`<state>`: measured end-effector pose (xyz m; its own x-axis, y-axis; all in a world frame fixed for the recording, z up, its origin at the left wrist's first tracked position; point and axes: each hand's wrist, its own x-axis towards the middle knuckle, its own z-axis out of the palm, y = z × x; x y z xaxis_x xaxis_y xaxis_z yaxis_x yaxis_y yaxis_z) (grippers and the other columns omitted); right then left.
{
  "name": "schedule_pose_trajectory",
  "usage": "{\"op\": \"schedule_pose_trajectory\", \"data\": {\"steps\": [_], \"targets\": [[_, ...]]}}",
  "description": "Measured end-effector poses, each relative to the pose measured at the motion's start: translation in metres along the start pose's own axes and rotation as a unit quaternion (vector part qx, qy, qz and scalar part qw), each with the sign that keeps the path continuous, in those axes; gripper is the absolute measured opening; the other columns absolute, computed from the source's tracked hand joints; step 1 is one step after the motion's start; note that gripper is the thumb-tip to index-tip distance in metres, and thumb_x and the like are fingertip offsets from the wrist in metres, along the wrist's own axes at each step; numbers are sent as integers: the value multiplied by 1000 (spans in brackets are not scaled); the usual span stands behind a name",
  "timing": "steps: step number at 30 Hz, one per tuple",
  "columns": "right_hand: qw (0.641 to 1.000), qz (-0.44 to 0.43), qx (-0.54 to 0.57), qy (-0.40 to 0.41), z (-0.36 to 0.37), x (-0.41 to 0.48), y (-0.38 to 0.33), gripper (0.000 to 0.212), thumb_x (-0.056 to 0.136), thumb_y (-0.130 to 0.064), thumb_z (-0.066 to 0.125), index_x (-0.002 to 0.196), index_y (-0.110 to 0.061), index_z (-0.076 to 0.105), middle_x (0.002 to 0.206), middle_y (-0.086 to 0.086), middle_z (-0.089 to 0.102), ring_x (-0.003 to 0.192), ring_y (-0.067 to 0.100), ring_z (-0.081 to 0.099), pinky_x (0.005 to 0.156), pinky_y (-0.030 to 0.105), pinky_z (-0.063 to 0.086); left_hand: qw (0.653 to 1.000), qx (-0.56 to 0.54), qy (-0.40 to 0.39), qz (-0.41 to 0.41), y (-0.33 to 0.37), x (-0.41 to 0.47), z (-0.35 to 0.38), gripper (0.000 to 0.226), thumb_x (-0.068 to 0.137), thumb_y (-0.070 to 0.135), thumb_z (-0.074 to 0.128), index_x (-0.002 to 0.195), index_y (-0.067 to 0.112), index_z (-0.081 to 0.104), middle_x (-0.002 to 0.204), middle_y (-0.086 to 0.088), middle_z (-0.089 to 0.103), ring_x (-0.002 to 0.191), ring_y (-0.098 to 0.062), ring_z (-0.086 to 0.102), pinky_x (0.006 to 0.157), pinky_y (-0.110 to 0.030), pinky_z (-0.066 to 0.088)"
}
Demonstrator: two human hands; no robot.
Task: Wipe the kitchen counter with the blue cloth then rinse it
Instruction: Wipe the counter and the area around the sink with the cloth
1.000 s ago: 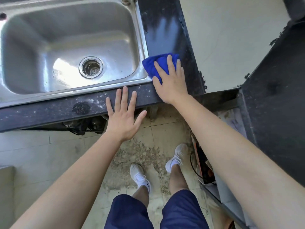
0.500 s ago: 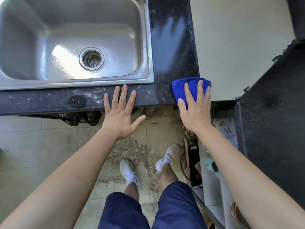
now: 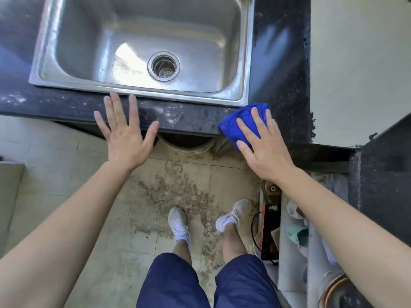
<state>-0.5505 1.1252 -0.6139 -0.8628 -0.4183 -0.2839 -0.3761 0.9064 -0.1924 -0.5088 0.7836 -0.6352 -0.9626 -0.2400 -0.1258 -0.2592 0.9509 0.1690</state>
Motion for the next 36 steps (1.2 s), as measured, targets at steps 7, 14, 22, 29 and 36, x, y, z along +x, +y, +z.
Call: {"op": "schedule_pose_trajectory", "data": {"steps": [7, 14, 22, 29, 36], "targets": [[998, -65, -14, -13, 11, 53, -115, 62, 104, -52, 22, 161, -27, 18, 169, 11, 2, 154, 40, -5, 125, 51, 4, 995, -19, -60, -79, -74, 24, -6, 79, 100, 64, 17, 159, 19, -9, 165, -14, -20, 152, -28, -20, 117, -61, -15], [983, -177, -32, -26, 18, 104, -186, 59, 104, -52, 34, 159, -32, 23, 169, 6, 7, 155, 34, -2, 126, 45, -1, 993, -49, -56, -89, -77, 28, -7, 64, 107, 43, 24, 160, 20, -2, 166, -12, -15, 153, -28, -15, 117, -61, -12], [998, 53, 36, 26, -3, 3, 3, 58, 103, -49, 35, 156, -25, 35, 166, 9, 21, 153, 35, 13, 124, 51, 18, 993, -51, -79, -74, -77, 25, -10, 65, 107, 46, 21, 160, 18, -5, 165, -16, -18, 152, -31, -18, 116, -62, -14], [952, 289, 79, 62, -4, 7, 0, 67, 101, -53, 19, 161, -23, 19, 168, 14, 4, 154, 40, -1, 126, 50, 3, 992, -57, -83, -70, -76, 27, -12, 67, 106, 47, 22, 160, 17, -6, 164, -17, -18, 151, -32, -18, 114, -63, -15], [994, 98, 49, 18, 18, 40, -119, 59, 105, -50, 24, 160, -29, 20, 169, 11, 2, 154, 38, -4, 126, 49, 0, 991, -57, -105, -57, -75, 28, -9, 69, 104, 51, 16, 158, 20, -13, 163, -16, -24, 150, -31, -24, 114, -62, -17]]}}
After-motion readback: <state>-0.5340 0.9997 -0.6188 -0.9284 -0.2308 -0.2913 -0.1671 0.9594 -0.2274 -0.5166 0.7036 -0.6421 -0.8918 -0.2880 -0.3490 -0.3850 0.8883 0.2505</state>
